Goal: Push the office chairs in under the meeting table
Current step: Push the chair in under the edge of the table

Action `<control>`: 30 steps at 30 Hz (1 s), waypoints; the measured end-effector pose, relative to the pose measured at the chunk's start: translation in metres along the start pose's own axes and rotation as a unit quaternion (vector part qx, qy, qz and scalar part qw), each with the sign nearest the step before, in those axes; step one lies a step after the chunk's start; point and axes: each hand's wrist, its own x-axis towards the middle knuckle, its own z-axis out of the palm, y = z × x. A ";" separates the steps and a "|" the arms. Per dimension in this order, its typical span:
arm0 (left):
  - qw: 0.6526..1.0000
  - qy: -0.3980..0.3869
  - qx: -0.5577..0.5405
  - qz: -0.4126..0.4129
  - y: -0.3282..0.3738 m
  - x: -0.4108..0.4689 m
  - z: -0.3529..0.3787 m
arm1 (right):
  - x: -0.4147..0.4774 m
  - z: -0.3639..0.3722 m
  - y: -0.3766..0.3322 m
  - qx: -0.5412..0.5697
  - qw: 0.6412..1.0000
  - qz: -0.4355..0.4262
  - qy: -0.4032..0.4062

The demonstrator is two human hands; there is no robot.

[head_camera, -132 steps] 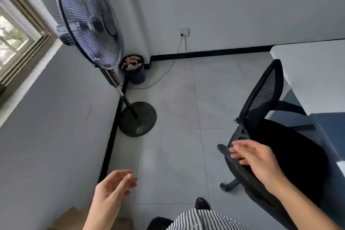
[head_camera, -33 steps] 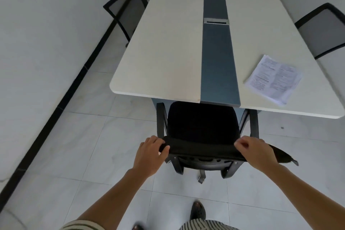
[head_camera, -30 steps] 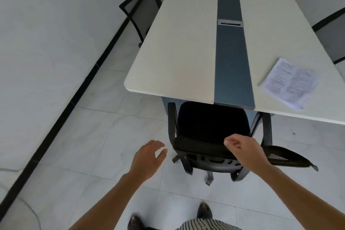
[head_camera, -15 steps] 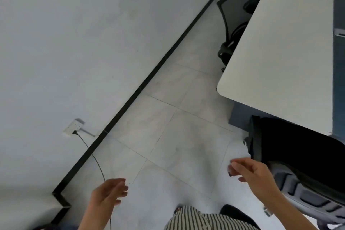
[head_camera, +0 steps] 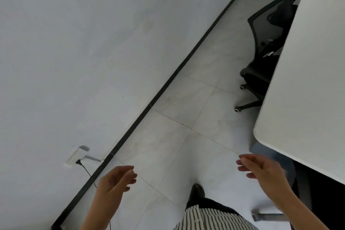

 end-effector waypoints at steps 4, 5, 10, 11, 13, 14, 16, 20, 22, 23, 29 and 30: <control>0.999 0.009 0.011 0.030 0.050 0.072 -0.015 | 0.068 0.026 -0.063 0.004 1.000 -0.028 -0.008; 0.999 0.013 0.010 0.030 0.057 0.089 -0.016 | 0.084 0.030 -0.077 0.000 0.999 -0.034 -0.012; 1.000 0.010 -0.007 0.011 0.084 0.172 -0.009 | 0.166 0.053 -0.134 -0.013 0.998 -0.056 -0.020; 1.000 0.004 -0.006 0.007 0.088 0.192 -0.006 | 0.183 0.057 -0.140 -0.013 0.998 -0.054 -0.013; 1.000 -0.004 -0.006 0.003 0.099 0.237 -0.004 | 0.218 0.067 -0.149 -0.012 0.999 -0.044 0.010; 1.000 -0.009 -0.004 0.004 0.106 0.263 -0.004 | 0.236 0.073 -0.153 -0.010 0.999 -0.038 0.023; 1.000 -0.021 0.002 0.013 0.127 0.316 -0.003 | 0.269 0.086 -0.163 0.001 0.999 -0.023 0.047; 0.997 -0.058 0.018 0.042 0.186 0.425 -0.005 | 0.326 0.107 -0.196 0.035 0.993 0.011 0.110; 0.994 -0.092 0.029 0.060 0.227 0.474 0.001 | 0.349 0.113 -0.221 0.051 0.989 0.017 0.136; 0.991 -0.112 0.038 0.068 0.244 0.500 0.006 | 0.359 0.114 -0.231 0.055 0.987 0.020 0.150; 0.963 -0.228 0.080 0.119 0.337 0.618 0.074 | 0.408 0.103 -0.257 0.077 0.962 0.060 0.257; 0.957 -0.246 0.084 0.126 0.349 0.633 0.089 | 0.417 0.101 -0.259 0.081 0.958 0.069 0.268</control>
